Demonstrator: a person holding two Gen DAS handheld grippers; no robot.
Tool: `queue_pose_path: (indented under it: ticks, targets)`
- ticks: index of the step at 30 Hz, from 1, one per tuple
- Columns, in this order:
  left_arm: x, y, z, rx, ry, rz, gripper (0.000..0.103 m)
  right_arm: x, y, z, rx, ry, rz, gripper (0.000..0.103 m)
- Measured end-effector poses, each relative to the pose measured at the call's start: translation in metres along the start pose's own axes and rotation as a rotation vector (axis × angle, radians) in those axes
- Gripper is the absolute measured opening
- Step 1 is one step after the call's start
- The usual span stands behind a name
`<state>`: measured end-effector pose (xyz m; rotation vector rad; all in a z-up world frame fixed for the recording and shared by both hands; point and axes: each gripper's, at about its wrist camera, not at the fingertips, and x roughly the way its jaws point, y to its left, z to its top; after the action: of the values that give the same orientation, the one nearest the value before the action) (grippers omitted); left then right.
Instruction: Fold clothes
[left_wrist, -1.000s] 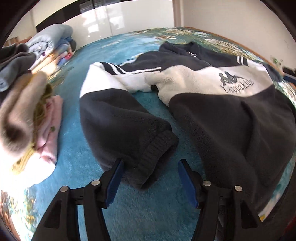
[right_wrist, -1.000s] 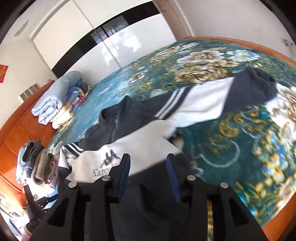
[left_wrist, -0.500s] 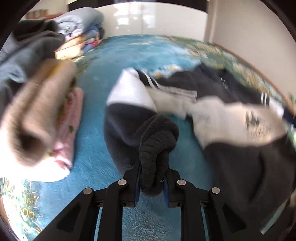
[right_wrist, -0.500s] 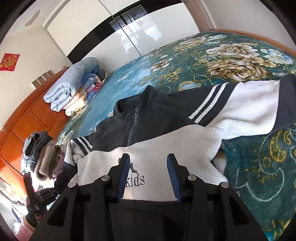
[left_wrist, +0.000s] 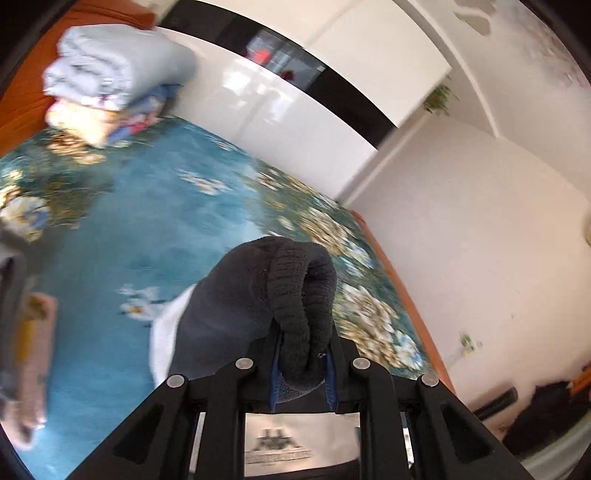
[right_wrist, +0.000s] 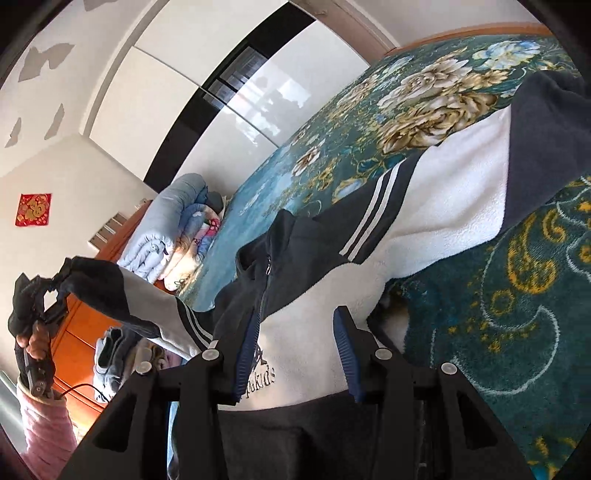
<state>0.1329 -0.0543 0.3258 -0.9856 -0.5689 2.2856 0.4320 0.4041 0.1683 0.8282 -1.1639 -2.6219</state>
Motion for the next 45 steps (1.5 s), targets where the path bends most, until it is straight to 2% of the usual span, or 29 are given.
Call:
queue_pose_path:
  ticks: [4,7,11,14,17,19,21,23,25,27,30,32,34,37,39,41,43,45]
  targets:
    - [0.097,-0.072,-0.019,0.114,0.164,-0.012,0.020,-0.022,-0.018,0.005,0.079,-0.057,0.008,0.043]
    - [0.174,-0.100,-0.055,0.170,0.282,0.038,0.020,-0.033,-0.031,0.009,0.123,-0.093,-0.002,0.043]
    - [0.263,-0.095,-0.111,0.157,0.413,0.131,0.020,-0.044,-0.044,0.011,0.170,-0.112,0.002,0.043]
    - [0.297,-0.084,-0.146,0.093,0.469,0.145,0.021,-0.048,-0.050,0.013,0.195,-0.122,0.006,0.043]
    - [0.316,-0.079,-0.171,0.017,0.502,0.127,0.028,-0.050,-0.053,0.014,0.211,-0.127,0.013,0.043]
    - [0.323,-0.076,-0.177,-0.032,0.515,0.082,0.050,-0.048,-0.052,0.015,0.214,-0.126,0.022,0.043]
    - [0.325,-0.074,-0.174,-0.089,0.527,0.009,0.061,-0.042,-0.051,0.016,0.213,-0.119,0.026,0.043]
    - [0.314,-0.073,-0.168,-0.107,0.526,-0.052,0.061,-0.037,-0.050,0.016,0.212,-0.112,0.025,0.043]
    - [0.290,-0.069,-0.160,-0.064,0.502,-0.058,0.061,-0.035,-0.052,0.017,0.221,-0.114,0.019,0.043]
    - [0.263,-0.059,-0.155,0.034,0.472,0.034,0.062,-0.035,-0.056,0.018,0.232,-0.122,0.010,0.043]
    - [0.225,-0.024,-0.154,0.177,0.425,0.241,0.062,-0.044,-0.063,0.023,0.244,-0.150,-0.010,0.043]
    - [0.194,0.010,-0.153,0.173,0.415,0.344,0.062,-0.053,-0.069,0.028,0.237,-0.171,-0.031,0.043]
    - [0.149,0.042,-0.148,0.138,0.343,0.383,0.062,-0.064,-0.077,0.039,0.190,-0.200,-0.097,0.043]
    - [0.077,0.080,-0.142,0.135,0.191,0.464,0.065,-0.087,-0.113,0.061,0.222,-0.269,-0.285,0.044]
    - [0.042,0.104,-0.145,0.117,0.122,0.536,0.073,-0.096,-0.139,0.081,0.243,-0.280,-0.399,0.044]
    - [0.013,0.130,-0.148,0.074,0.077,0.582,0.074,-0.097,-0.162,0.103,0.253,-0.266,-0.492,0.044]
    - [-0.003,0.153,-0.156,-0.004,0.073,0.572,0.074,-0.095,-0.184,0.120,0.288,-0.257,-0.486,0.044]
    - [-0.009,0.166,-0.163,-0.049,0.079,0.558,0.074,-0.093,-0.203,0.129,0.340,-0.256,-0.442,0.044]
